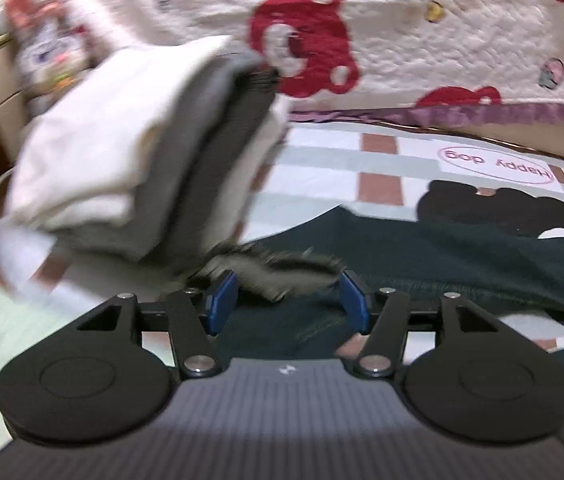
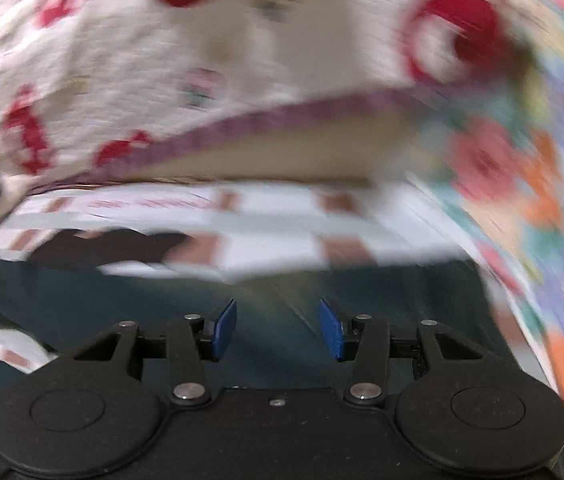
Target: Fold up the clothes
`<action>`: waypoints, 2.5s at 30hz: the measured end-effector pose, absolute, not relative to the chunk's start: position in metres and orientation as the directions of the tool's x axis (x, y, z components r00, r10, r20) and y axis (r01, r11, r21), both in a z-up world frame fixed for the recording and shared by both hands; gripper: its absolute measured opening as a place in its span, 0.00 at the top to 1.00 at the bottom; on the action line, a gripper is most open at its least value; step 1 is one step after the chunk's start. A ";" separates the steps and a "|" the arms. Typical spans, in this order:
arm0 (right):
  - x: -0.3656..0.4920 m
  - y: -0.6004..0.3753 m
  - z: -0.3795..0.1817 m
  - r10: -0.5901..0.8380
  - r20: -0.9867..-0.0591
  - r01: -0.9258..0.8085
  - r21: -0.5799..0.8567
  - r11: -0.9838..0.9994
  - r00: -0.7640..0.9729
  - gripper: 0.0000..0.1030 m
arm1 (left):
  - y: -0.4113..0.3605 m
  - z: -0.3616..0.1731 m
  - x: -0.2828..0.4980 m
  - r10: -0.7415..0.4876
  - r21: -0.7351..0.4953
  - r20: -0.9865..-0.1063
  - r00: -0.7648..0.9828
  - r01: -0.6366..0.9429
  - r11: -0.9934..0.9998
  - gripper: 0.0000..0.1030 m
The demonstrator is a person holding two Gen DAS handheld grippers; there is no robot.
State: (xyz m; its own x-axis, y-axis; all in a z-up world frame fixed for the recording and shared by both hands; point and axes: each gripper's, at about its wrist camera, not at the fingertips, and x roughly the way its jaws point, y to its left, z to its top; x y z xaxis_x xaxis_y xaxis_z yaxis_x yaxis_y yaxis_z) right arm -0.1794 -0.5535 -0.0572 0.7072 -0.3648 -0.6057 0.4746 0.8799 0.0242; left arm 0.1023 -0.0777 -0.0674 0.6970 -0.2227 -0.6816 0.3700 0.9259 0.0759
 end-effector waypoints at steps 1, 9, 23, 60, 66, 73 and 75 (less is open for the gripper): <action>-0.157 -0.547 -0.049 -0.333 -0.603 0.433 0.022 0.901 0.725 0.48 | -0.086 -0.072 0.113 -0.235 0.080 -0.684 0.691 0.390 0.917 0.43; 0.006 -0.423 -0.052 -0.129 -0.680 0.097 -0.085 0.992 0.722 0.48 | -0.111 -0.137 0.172 -0.240 -0.014 -0.747 0.619 0.347 0.938 0.43; 0.064 -0.328 -0.148 0.037 -0.820 -0.252 -0.133 0.958 0.571 0.47 | -0.092 -0.157 0.186 -0.252 0.053 -0.690 0.679 0.394 0.918 0.36; -0.031 -0.340 -0.105 0.414 -0.841 -0.316 0.311 0.896 0.348 0.76 | 0.049 -0.074 0.027 -0.460 -0.197 -0.709 0.535 0.477 0.857 0.96; -0.027 -0.380 -0.061 0.438 -0.752 -0.267 0.348 0.899 0.493 0.57 | 0.044 -0.081 0.017 -0.427 -0.159 -0.702 0.570 0.459 0.874 0.96; -0.028 -0.482 -0.060 -0.047 -0.869 0.135 0.023 0.991 0.493 0.43 | 0.053 -0.077 0.003 -0.463 -0.195 -0.693 0.553 0.475 0.858 0.96; -0.033 -0.545 -0.078 -0.118 -0.918 0.454 0.074 0.888 0.379 0.42 | 0.052 -0.078 0.005 -0.457 -0.194 -0.698 0.551 0.469 0.862 0.96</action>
State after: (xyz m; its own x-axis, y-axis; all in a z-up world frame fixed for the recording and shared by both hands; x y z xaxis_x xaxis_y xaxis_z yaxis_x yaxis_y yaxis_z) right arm -0.0331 -0.5453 -0.0776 0.3790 -0.1177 -0.9179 0.4538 0.8880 0.0735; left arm 0.0048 0.0522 -0.0782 0.5513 -0.4569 -0.6980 0.4687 0.8618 -0.1939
